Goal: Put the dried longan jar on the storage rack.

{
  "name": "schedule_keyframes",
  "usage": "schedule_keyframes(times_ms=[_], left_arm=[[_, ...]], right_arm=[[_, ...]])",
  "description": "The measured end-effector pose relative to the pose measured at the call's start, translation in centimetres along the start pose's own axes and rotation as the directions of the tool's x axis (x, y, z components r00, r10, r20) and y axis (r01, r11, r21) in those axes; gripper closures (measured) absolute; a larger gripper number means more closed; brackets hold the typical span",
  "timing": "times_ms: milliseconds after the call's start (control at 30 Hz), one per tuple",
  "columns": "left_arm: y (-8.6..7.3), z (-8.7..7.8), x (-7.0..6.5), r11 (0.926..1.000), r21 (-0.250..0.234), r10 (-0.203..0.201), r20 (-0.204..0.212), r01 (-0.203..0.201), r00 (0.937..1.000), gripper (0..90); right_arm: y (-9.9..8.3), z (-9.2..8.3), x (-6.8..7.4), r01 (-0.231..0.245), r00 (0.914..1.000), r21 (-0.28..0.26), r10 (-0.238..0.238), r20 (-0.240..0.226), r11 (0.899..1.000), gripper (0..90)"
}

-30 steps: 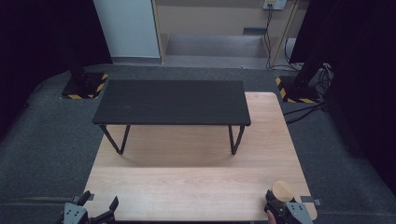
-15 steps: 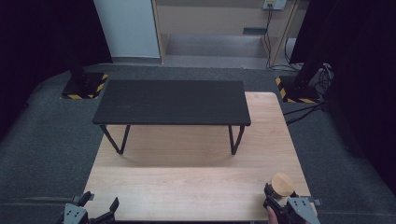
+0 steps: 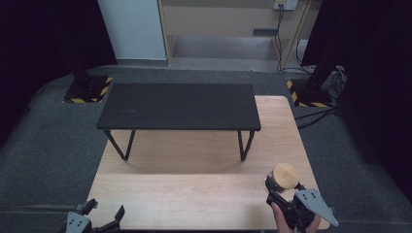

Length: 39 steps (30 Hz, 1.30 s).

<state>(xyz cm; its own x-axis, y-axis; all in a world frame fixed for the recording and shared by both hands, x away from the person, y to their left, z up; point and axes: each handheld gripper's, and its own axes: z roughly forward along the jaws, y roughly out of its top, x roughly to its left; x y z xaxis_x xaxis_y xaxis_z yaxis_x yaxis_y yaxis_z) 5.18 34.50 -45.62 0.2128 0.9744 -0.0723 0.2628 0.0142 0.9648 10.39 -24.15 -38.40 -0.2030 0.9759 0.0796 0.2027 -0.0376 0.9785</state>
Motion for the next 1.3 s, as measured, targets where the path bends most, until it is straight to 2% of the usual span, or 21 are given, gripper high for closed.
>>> schedule_keyframes(times_ms=[267, 500, 933, 1167, 1200, 1300], left_arm=[[-0.1, -0.2, 0.1, 1.0000, -0.009, -0.003, 0.003, 0.003, 1.0000, 1.2], [-0.2, -0.3, 0.1, 0.9999, -0.012, -0.009, 0.013, 0.009, 0.9999, 1.3], [0.1, -0.6, 0.4, 0.9998, -0.014, -0.015, 0.023, 0.015, 0.9996, 1.4], [0.1, -0.4, 0.4, 0.9997, -0.015, -0.019, 0.026, 0.019, 0.9995, 1.4], [0.1, -0.4, 0.4, 0.9997, -0.015, -0.019, 0.026, 0.019, 0.9995, 1.4], [0.2, -0.3, 0.4, 0.9997, -0.015, -0.017, 0.028, 0.018, 0.9995, 1.4]], right_arm=[[3.8, 1.5, 0.9, 0.015, 0.9978, -0.013, -0.016, -0.064, 1.000, 25.7], [7.3, 3.6, 2.0, 0.040, 0.9921, -0.034, -0.044, -0.117, 0.999, 25.7], [12.4, 8.0, 3.5, 0.089, 0.9845, -0.041, -0.094, -0.148, 0.995, 25.7], [14.3, 11.0, 3.9, 0.100, 0.9820, -0.023, -0.102, -0.159, 0.995, 25.7], [14.3, 11.0, 3.9, 0.100, 0.9820, -0.023, -0.102, -0.159, 0.995, 25.7], [15.1, 12.8, 4.1, 0.100, 0.9812, -0.010, -0.101, -0.165, 0.995, 25.7]])
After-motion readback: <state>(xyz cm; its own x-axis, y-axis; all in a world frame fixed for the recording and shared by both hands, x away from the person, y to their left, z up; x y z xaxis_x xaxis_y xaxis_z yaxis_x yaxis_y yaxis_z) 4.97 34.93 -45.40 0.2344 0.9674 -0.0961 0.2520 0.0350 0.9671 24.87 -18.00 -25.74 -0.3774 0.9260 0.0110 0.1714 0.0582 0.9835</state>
